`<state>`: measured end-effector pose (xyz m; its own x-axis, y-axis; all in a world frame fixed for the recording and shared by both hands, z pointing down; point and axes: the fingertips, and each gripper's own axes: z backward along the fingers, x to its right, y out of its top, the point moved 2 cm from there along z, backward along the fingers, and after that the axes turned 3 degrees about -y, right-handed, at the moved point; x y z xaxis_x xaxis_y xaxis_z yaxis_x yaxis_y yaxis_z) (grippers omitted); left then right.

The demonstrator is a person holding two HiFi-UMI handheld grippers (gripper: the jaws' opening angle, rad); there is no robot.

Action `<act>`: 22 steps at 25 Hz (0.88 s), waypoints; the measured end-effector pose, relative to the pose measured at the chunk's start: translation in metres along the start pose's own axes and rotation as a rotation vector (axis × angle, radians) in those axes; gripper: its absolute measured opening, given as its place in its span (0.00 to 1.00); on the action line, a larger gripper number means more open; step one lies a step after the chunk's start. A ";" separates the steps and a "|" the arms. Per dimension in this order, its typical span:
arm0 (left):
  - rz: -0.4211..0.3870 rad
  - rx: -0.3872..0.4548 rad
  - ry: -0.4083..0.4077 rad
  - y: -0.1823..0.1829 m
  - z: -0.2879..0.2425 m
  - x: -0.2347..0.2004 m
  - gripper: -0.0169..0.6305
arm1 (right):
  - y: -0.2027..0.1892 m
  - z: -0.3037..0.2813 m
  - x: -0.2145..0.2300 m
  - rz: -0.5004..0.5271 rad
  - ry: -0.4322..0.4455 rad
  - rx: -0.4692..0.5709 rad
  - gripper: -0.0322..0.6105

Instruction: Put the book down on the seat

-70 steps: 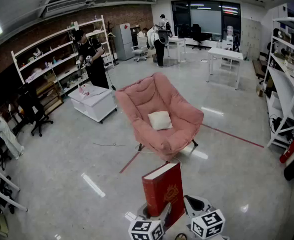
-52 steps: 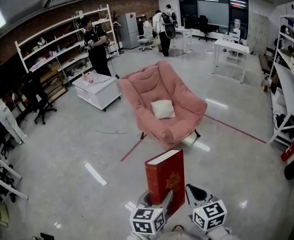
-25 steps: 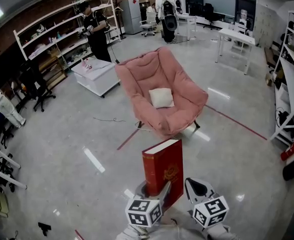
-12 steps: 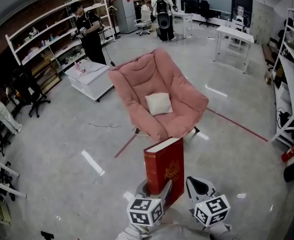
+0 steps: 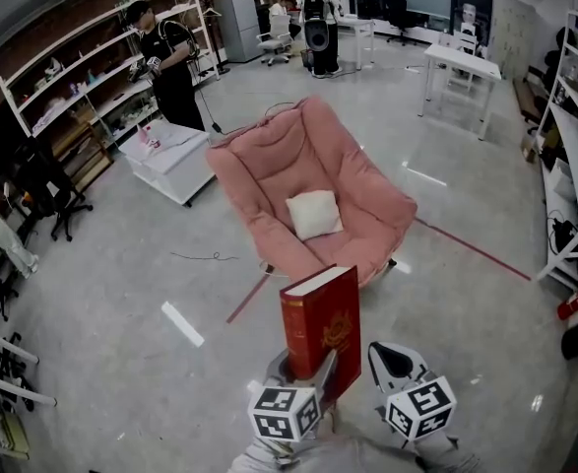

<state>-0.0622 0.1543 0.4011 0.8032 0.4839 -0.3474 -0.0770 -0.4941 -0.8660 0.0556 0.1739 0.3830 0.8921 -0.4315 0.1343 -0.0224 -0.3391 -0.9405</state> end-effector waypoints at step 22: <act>-0.012 -0.037 -0.044 0.051 -0.072 -0.096 0.42 | 0.027 -0.128 0.012 0.001 -0.023 -0.031 0.06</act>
<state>-0.1013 0.0306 0.4158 0.7768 0.5211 -0.3535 -0.0451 -0.5139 -0.8567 0.0075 0.0524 0.3993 0.9020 -0.4129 0.1257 -0.0370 -0.3642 -0.9306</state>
